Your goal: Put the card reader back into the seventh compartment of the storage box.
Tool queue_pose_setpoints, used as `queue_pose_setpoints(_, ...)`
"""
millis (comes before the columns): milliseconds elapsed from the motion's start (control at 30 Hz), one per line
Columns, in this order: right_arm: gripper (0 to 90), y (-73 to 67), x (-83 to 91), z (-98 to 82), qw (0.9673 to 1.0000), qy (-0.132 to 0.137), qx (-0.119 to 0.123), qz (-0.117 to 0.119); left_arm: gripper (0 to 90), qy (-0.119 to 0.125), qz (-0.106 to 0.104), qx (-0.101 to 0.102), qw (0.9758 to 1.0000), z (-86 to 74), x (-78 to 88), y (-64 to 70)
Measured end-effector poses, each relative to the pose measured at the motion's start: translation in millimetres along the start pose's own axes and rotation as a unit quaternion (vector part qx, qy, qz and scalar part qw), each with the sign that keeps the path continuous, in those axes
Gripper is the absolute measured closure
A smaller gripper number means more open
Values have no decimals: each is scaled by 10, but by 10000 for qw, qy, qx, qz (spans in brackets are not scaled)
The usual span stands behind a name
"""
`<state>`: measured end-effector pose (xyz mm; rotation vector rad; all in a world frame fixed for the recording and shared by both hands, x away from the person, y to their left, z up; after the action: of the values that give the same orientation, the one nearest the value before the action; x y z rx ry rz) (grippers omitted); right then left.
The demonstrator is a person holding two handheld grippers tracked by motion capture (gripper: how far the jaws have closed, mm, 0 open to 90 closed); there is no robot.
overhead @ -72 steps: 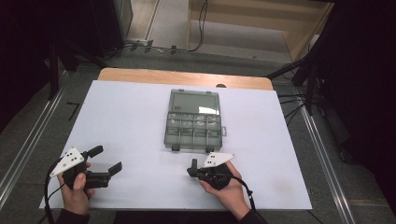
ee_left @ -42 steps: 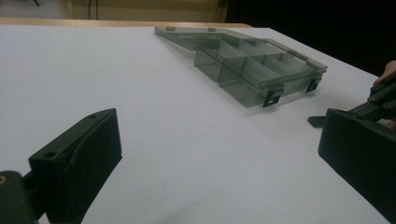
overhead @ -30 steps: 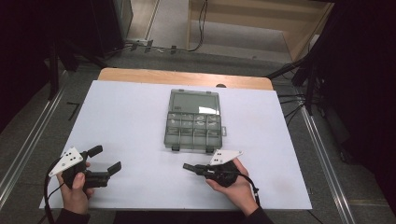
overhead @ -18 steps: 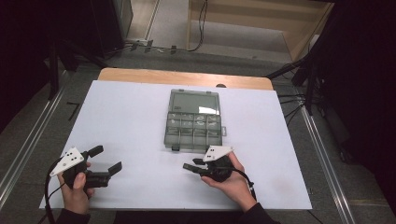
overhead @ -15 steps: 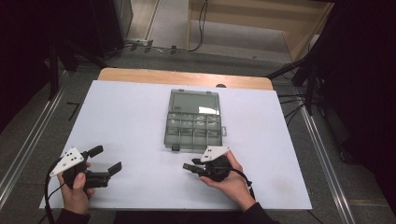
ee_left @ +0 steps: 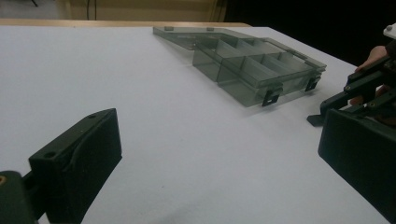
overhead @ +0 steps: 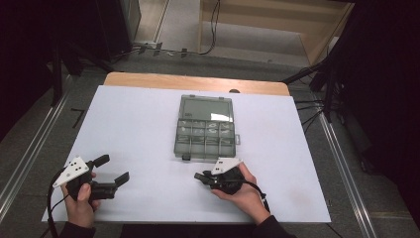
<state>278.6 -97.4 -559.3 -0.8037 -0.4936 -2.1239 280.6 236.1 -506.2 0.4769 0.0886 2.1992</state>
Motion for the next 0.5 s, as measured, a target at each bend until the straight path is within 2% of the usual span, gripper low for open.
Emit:
queue_pose_setpoints(367,715,-15,1,-2,9998,29,-189,-77,0,13,-30,3,10000,5,-6,10)
queue_pose_setpoints(500,715,-14,13,11,9994,90,-340,50,0,14,-32,1,10000,5,-3,9)
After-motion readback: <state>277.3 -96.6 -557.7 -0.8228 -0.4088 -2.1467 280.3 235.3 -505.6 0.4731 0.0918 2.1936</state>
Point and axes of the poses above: each handheld gripper's, and its own axes: x roughly backward along the jaws, z roughly out of its top, y roughly to its right, the point moved 6 cm from there along -x, roughly forward along the jaws, and after that the axes turned 8 degrees about -z, right-handed, at the moved point
